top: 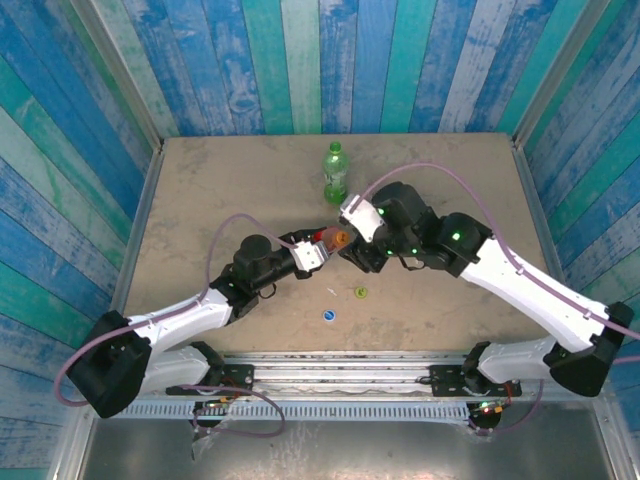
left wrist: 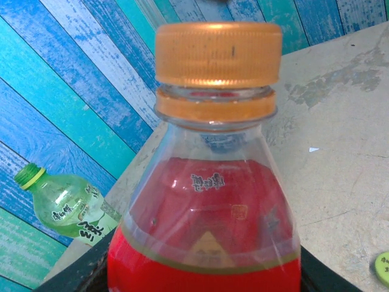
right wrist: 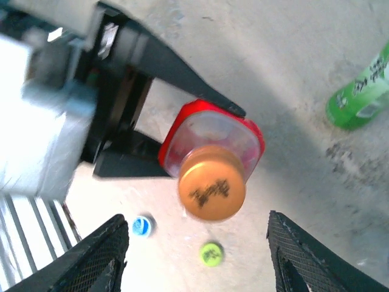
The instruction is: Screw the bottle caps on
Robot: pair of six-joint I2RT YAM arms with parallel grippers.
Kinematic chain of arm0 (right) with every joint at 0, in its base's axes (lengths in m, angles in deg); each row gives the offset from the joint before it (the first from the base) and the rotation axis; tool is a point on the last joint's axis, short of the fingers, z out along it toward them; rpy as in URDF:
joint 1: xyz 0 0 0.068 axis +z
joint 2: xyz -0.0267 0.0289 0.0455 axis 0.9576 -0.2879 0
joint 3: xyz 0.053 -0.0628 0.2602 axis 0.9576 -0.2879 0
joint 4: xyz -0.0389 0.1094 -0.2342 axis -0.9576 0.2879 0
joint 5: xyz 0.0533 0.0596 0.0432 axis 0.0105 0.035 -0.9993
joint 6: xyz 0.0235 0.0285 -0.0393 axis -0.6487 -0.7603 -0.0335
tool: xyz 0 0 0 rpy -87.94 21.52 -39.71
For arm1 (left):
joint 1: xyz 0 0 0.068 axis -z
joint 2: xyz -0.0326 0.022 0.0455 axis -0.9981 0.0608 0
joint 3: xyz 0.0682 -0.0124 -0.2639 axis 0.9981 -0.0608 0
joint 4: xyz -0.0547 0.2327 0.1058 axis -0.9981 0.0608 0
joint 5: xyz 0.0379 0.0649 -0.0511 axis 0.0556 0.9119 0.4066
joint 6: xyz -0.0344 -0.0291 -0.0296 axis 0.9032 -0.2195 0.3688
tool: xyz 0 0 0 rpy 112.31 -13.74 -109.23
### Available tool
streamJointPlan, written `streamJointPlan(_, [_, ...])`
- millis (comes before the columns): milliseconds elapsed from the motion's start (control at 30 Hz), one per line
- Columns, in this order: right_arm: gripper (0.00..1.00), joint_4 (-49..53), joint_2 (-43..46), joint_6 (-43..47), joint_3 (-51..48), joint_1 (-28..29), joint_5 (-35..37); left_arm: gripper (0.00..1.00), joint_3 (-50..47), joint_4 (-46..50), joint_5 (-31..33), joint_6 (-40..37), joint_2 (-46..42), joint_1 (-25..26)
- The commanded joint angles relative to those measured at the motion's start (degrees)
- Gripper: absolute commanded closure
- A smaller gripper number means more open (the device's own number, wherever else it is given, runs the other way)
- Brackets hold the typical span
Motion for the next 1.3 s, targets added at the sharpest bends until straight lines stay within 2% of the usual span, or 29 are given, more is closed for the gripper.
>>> streamJointPlan(0, [0.37, 3.8, 2.3, 25.1, 1.0, -0.1, -0.4, 0.48, 0.2, -1.2, -0.5, -0.1, -0.5, 0.1])
streamJointPlan(100, [0.37, 5.7, 1.4, 39.4, 2.1, 0.2, 0.5, 0.48, 0.1, -1.2, -0.5, -0.4, -0.9, 0.1])
streamJointPlan(200, [0.37, 5.8, -0.8, 46.8, 3.8, 0.3, 1.7, 0.48, 0.1, -0.9, -0.8, -0.7, -1.2, 0.1])
streamJointPlan(300, [0.38, 6.3, -3.9, 50.6, 6.1, 0.3, 2.8, 0.48, 0.0, -0.5, -0.9, -1.0, -1.5, 0.1])
streamJointPlan(367, [0.40, 6.3, -5.8, 51.0, 7.4, 0.3, 3.5, 0.48, 0.1, -0.2, -0.9, -1.1, -1.6, 0.1])
streamJointPlan(533, [0.54, 6.9, -8.8, 50.4, 8.7, 0.3, 2.1, 0.47, 0.1, 0.3, -1.0, -1.4, -1.8, 0.1])
streamJointPlan(700, [0.79, 7.4, -9.3, 49.5, 8.7, 0.3, 0.9, 0.48, 0.4, 1.0, -0.6, -2.1, -1.0, 0.1])
streamJointPlan(833, [0.81, 7.4, -8.9, 47.0, 8.2, 0.3, 0.5, 0.48, 0.4, 0.8, -0.5, -2.1, -0.9, 0.1])
streamJointPlan(900, [0.82, 7.3, -9.0, 42.0, 8.2, 0.3, -0.3, 0.48, 0.2, 0.5, -0.3, -1.9, -1.1, 0.1])
streamJointPlan(1000, [0.82, 4.3, -9.1, 26.6, 7.7, 0.2, -1.3, 0.48, -0.1, -0.5, 0.3, -1.7, -1.0, 0.1])
streamJointPlan(1067, [0.84, 2.8, -9.6, 13.9, 7.9, 0.1, -1.9, 0.47, -0.7, -1.7, 1.1, -1.8, -0.5, 0.1])
streamJointPlan(1133, [0.87, 0.5, -10.0, -3.2, 7.3, 0.0, 0.6, 0.47, -0.9, -1.8, 1.3, -1.8, -0.2, 0.1])
streamJointPlan(1200, [0.85, -1.1, -10.2, -14.8, 6.2, 0.1, -2.7, 0.47, -1.2, -2.3, 1.4, -1.6, -0.2, 0.1])
streamJointPlan(1267, [0.85, -3.2, -10.2, -30.9, 4.2, 0.1, -2.1, 0.48, -1.1, -2.5, 1.1, -1.4, -0.2, 0.1])
